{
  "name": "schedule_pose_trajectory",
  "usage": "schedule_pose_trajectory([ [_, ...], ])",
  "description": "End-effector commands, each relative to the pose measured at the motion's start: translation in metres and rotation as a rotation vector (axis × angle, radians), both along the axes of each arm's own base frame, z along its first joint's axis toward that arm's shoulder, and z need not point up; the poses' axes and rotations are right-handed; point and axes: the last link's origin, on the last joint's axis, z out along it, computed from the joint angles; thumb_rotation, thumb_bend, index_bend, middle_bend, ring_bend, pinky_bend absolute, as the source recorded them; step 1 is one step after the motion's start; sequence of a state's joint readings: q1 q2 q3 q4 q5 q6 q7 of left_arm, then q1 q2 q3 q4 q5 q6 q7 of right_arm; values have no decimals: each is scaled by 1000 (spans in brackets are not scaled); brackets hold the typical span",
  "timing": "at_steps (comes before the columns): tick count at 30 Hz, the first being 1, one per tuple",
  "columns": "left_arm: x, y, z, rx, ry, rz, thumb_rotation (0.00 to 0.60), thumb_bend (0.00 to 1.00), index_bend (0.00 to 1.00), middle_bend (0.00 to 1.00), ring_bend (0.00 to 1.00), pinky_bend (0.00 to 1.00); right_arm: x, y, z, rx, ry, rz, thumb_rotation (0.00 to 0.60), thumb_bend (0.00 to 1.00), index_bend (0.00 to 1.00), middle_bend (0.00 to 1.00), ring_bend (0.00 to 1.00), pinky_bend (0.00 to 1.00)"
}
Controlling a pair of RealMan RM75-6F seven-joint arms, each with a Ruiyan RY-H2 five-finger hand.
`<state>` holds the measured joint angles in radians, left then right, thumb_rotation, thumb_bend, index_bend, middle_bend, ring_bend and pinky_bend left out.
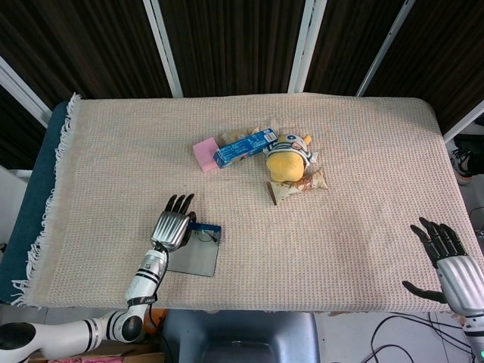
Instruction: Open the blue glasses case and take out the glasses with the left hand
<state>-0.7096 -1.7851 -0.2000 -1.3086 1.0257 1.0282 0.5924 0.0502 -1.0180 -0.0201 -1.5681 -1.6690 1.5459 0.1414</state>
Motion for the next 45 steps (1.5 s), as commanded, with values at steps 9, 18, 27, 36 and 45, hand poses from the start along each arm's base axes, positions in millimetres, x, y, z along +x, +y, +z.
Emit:
schedule_pose_trajectory([
  [9, 4, 0, 2, 22, -23, -5, 600, 480, 480, 0, 0, 37, 0, 0, 0, 3, 1, 0, 600, 97, 0, 0, 0, 0],
  [18, 7, 0, 3, 79, -71, -1, 600, 483, 510, 0, 0, 43, 0, 0, 0, 2, 0, 2, 600, 93, 0, 0, 0, 0],
  [27, 9, 0, 5, 148, -187, 11, 600, 482, 540, 37, 0, 42, 0, 1, 0, 1, -1, 3, 600, 94, 0, 0, 0, 0],
  [36, 11, 5, 9, 217, -288, 9, 600, 482, 560, 72, 0, 41, 0, 1, 0, 1, 0, 5, 600, 94, 0, 0, 0, 0],
  [45, 9, 9, 11, 245, -326, 20, 600, 481, 570, 90, 0, 40, 0, 1, 0, 0, 0, 5, 600, 94, 0, 0, 0, 0],
])
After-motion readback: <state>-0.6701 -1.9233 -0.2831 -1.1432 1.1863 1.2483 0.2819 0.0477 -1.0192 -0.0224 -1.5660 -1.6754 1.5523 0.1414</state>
